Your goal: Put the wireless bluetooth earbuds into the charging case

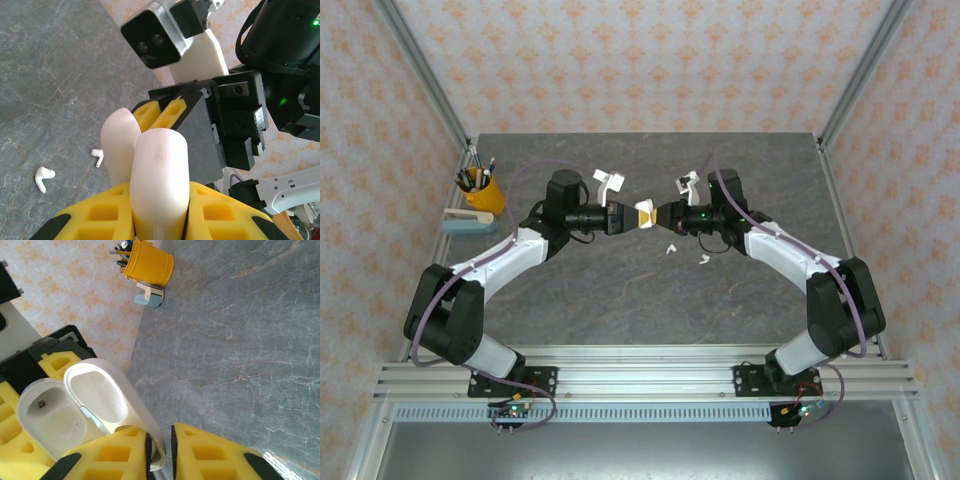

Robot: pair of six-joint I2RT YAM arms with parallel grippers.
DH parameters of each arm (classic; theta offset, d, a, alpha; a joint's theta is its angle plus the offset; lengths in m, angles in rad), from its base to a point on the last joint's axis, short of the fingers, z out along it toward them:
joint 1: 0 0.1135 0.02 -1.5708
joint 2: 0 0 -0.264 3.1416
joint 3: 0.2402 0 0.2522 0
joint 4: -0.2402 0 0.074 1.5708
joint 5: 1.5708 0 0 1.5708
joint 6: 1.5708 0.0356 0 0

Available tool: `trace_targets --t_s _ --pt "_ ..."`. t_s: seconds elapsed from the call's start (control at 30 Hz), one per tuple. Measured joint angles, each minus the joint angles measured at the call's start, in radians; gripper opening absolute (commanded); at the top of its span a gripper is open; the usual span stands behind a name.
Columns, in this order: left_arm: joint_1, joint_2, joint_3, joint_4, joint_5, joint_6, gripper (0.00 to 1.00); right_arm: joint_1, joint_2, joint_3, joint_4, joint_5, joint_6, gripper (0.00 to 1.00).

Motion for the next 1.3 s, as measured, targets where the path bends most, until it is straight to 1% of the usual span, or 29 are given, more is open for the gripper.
trace_targets --t_s 0.03,0.07,0.1,0.23,0.3,0.4,0.57,0.67,0.73,0.8,0.87,0.97,1.03,1.13,1.23,1.3 --pt "0.0 0.001 0.002 0.001 -0.001 0.0 0.0 0.0 0.0 0.002 -0.003 0.0 -0.005 0.0" --pt "0.0 0.001 0.003 0.0 -0.004 -0.004 0.0 0.0 0.0 0.003 -0.006 -0.001 -0.008 0.0" --pt "0.0 0.002 0.004 0.0 -0.004 -0.006 0.03 0.0 0.0 0.005 -0.01 0.0 -0.01 0.0" --pt "0.0 0.01 0.008 -0.001 -0.007 -0.008 0.29 0.0 0.0 0.018 -0.046 0.014 -0.031 0.0" --pt "0.0 0.011 0.01 -0.002 -0.014 -0.01 0.44 0.0 0.0 0.032 -0.076 0.024 -0.048 0.0" --pt "-0.006 0.011 0.013 -0.009 -0.021 -0.008 0.62 0.002 0.001 0.064 -0.142 0.057 -0.081 0.0" --pt "0.002 0.011 0.026 -0.043 -0.026 0.014 0.78 0.002 0.015 0.158 -0.318 0.142 -0.178 0.0" --pt "0.026 -0.002 0.056 -0.127 -0.025 0.059 0.8 0.002 0.029 0.23 -0.456 0.206 -0.271 0.0" --pt "0.043 -0.01 0.111 -0.242 -0.023 0.126 0.8 0.002 0.04 0.287 -0.559 0.261 -0.351 0.0" --pt "0.055 -0.01 0.193 -0.386 -0.019 0.224 0.81 0.002 0.055 0.349 -0.661 0.319 -0.437 0.0" --pt "0.057 -0.002 0.29 -0.545 -0.009 0.339 0.84 0.003 0.065 0.402 -0.745 0.373 -0.523 0.0" --pt "0.057 0.051 0.433 -0.762 0.029 0.508 0.87 0.005 0.069 0.454 -0.842 0.435 -0.637 0.0" --pt "0.057 0.106 0.501 -0.896 0.056 0.61 0.88 0.008 0.069 0.473 -0.887 0.454 -0.695 0.0" --pt "0.057 0.18 0.544 -1.04 0.08 0.717 0.89 0.016 0.071 0.493 -0.939 0.468 -0.761 0.0" --pt "0.057 0.23 0.548 -1.13 0.094 0.78 0.89 0.034 0.075 0.509 -0.974 0.469 -0.806 0.0" --pt "0.057 0.248 0.549 -1.161 0.11 0.805 0.88 0.047 0.077 0.517 -0.99 0.463 -0.824 0.0"
